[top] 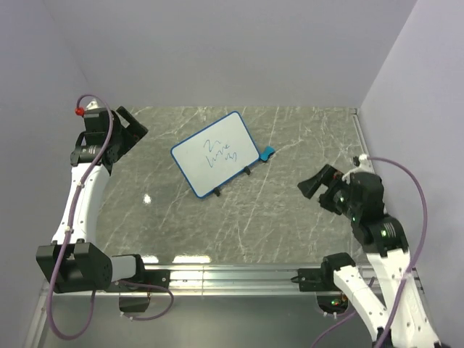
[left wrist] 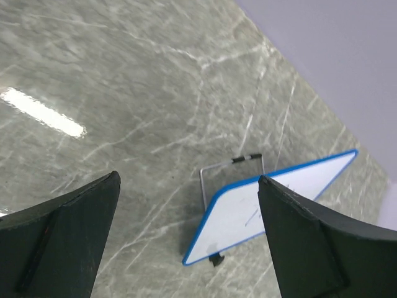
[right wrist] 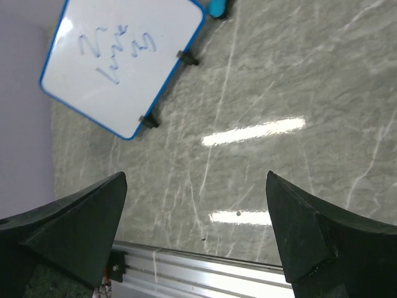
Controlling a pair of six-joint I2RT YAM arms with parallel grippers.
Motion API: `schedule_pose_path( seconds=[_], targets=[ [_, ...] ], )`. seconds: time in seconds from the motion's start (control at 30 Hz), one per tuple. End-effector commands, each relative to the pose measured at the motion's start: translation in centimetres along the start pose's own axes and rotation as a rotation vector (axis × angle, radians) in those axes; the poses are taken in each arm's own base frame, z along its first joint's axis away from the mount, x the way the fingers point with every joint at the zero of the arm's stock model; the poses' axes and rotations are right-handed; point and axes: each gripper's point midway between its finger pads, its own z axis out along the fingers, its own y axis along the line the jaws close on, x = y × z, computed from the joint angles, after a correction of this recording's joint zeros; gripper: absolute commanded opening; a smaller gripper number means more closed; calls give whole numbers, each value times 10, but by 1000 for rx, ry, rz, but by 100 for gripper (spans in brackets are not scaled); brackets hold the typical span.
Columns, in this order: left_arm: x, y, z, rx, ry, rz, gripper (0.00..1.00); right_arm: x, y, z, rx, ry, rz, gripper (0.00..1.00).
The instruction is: Erase the whiteboard
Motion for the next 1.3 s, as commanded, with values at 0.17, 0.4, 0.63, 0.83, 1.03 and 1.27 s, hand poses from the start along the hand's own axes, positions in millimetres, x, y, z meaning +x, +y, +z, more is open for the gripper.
schedule_pose_path(
  seconds=[0.17, 0.4, 0.63, 0.83, 1.03, 1.27],
  targets=[
    [3, -30, -9, 112, 46, 104, 100, -90, 33, 56, 155, -48, 27, 100],
    [51, -28, -10, 157, 121, 86, 99, -125, 68, 158, 159, 78, 94, 97],
    [49, -28, -18, 175, 103, 215, 99, -142, 91, 243, 231, 132, 139, 95],
    [48, -33, -25, 211, 94, 228, 100, -106, 75, 294, 437, 232, 118, 92],
    [53, -29, -30, 225, 88, 230, 99, -64, 41, 312, 550, 303, 173, 92],
    [51, -20, -27, 181, 74, 254, 100, -34, 18, 321, 643, 382, 164, 92]
  ],
)
